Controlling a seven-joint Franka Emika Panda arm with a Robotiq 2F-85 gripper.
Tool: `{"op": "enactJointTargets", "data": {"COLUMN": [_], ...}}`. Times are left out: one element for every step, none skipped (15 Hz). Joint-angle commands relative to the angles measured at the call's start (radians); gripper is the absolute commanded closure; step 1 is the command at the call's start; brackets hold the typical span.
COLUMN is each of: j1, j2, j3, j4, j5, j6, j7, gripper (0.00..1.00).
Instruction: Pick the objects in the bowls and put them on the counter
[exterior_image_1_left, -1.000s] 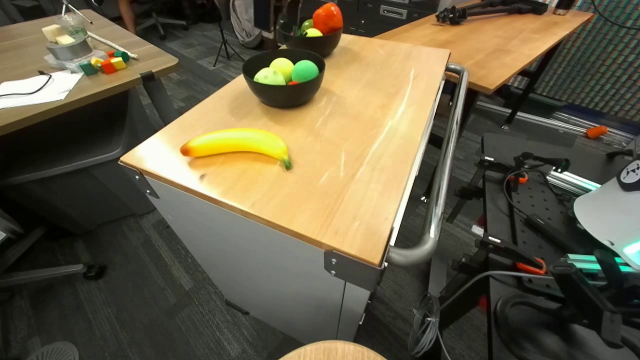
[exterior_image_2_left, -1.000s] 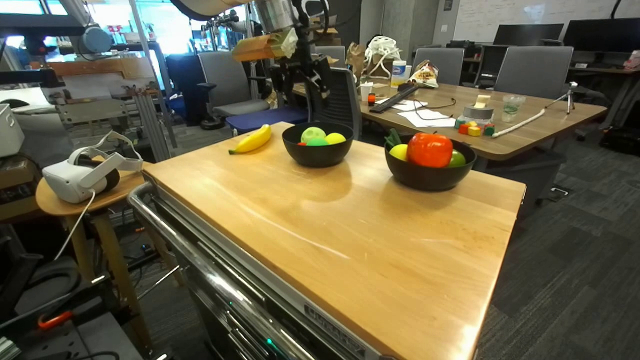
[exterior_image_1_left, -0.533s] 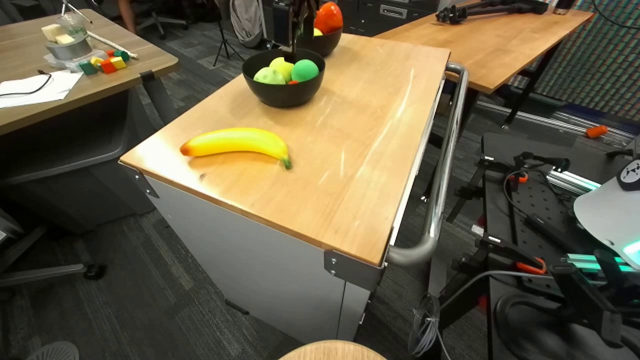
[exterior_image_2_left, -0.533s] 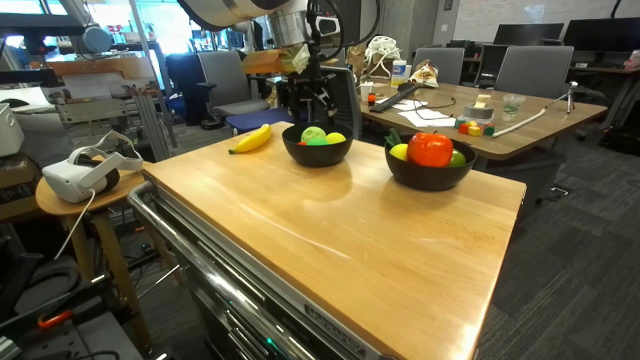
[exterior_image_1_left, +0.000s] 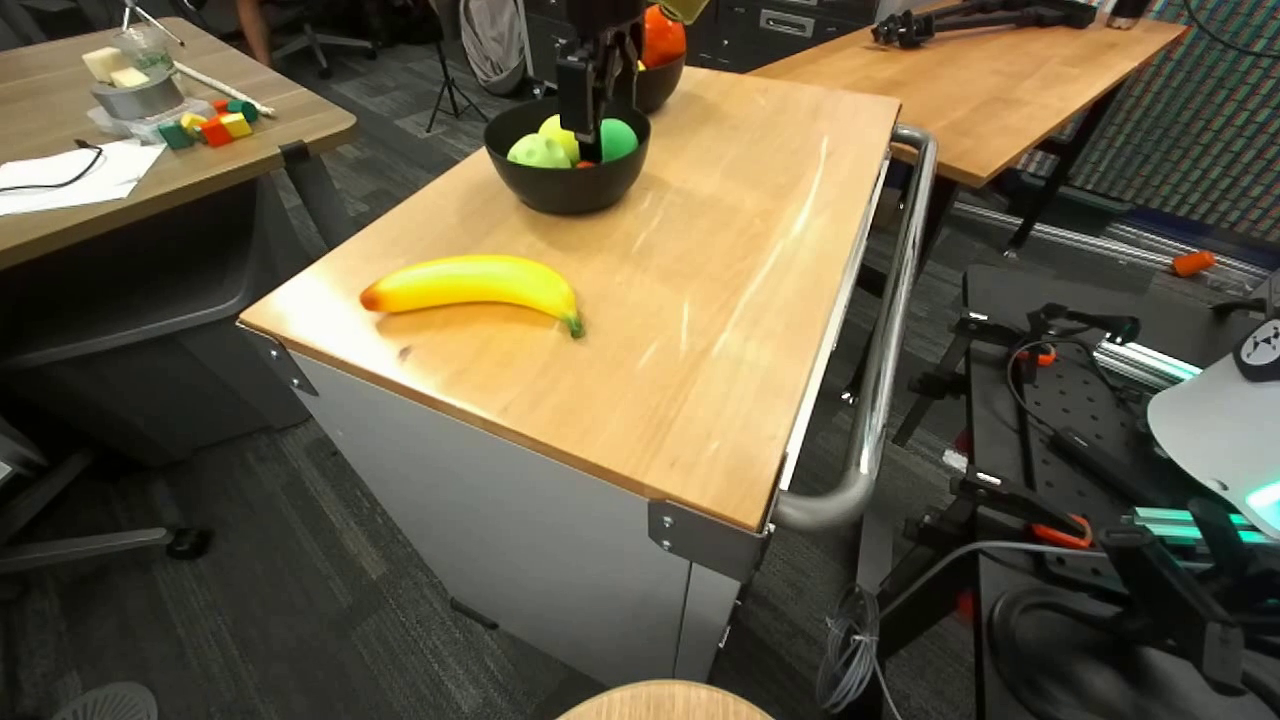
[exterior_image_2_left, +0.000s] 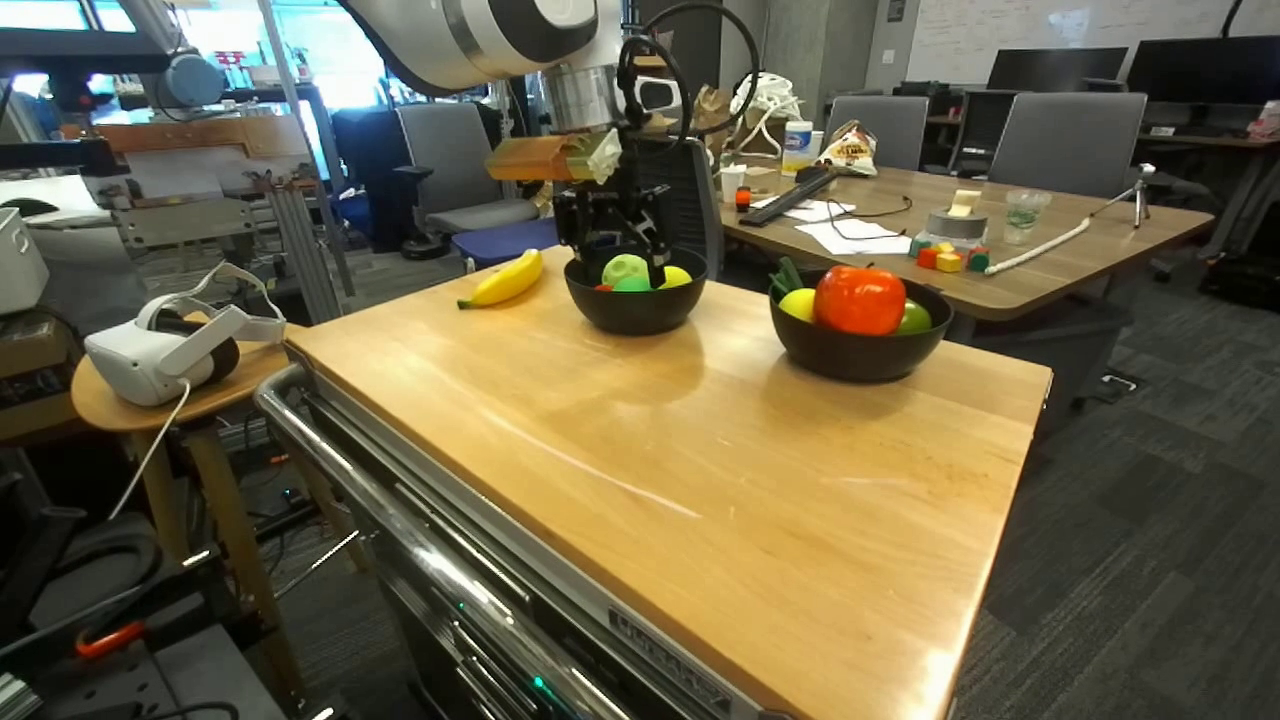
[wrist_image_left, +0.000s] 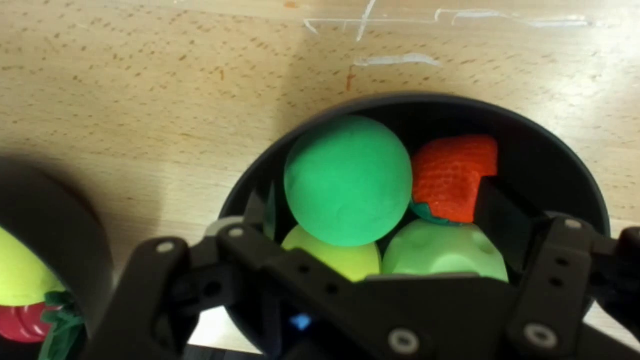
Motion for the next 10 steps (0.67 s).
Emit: {"op": "enactJointTargets", "data": {"j1": [-0.007,-0.006,-0.006,-0.007,-0.007,-0.007,-0.006,-0.007,-0.01,-0.009], "j2": [0.019,0.025,0.029,0.03,0.031,0.031,0.029,0.027,0.026,0.019], "j3": [0.006,0.006,0.006,0.008,0.007,0.006,0.004,0.004,0.005,0.004], "j4": [0.017,0.019,0.019,0.019,0.019,0.019,0.019,0.021,0.022,0.022], "j5": [0.003,0.002,0.004,0.01,0.009,0.007,0.002,0.006,0.013,0.009], "j6": [-0.017,-0.016,-0.012,-0.011,-0.013,-0.016,-0.017,-0.015,-0.015,-0.014], "j7": [-0.02,-0.019,-0.017,-0.019,-0.018,-0.016,-0.013,-0.01,-0.01,-0.01], "gripper": [0.0,0.0,0.0,0.04,0.26,0.28,0.3,0.37,0.47,0.55]}}
